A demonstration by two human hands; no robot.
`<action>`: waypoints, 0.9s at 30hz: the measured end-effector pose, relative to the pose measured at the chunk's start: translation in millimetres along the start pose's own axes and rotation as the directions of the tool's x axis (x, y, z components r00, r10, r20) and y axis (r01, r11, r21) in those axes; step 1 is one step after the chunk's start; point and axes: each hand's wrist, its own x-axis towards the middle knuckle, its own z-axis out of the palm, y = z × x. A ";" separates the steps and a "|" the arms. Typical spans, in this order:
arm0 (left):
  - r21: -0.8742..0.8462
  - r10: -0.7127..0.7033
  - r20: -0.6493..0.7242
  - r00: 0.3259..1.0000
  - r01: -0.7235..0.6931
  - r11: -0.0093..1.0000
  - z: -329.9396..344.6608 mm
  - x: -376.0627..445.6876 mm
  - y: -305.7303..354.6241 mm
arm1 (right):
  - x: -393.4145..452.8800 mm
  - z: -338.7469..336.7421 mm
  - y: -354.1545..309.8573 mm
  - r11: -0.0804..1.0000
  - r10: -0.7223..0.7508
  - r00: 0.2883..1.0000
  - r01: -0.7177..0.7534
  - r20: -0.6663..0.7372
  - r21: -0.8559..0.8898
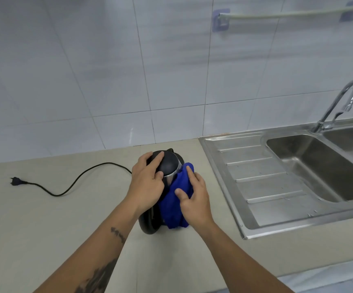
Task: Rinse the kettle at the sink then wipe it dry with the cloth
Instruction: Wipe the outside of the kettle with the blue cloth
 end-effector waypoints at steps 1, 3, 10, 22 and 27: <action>-0.007 -0.010 -0.001 1.000 0.010 1.000 -0.4 -0.2 0.3 | -1.2 2.3 3.9 0.999 0.023 0.999 -0.024 0.026 0.030; -0.026 -0.024 -0.005 1.000 0.024 0.999 -0.6 -1.4 0.9 | -4.8 6.6 11.5 0.986 0.091 0.990 -0.104 0.105 0.129; -0.089 -0.057 -0.010 0.998 0.056 0.994 -1.4 -2.4 3.0 | -22.0 28.9 10.5 0.955 0.275 0.957 -0.283 0.096 0.085; 0.069 0.025 0.111 0.994 -0.033 0.997 -23.2 2.8 -2.7 | 1.1 10.1 30.4 0.947 0.314 0.935 -0.321 0.165 0.021; 0.106 0.065 0.223 0.973 -0.090 0.990 -37.9 12.3 -6.3 | 30.2 -22.6 -5.2 0.967 0.255 0.942 -0.246 0.219 -0.065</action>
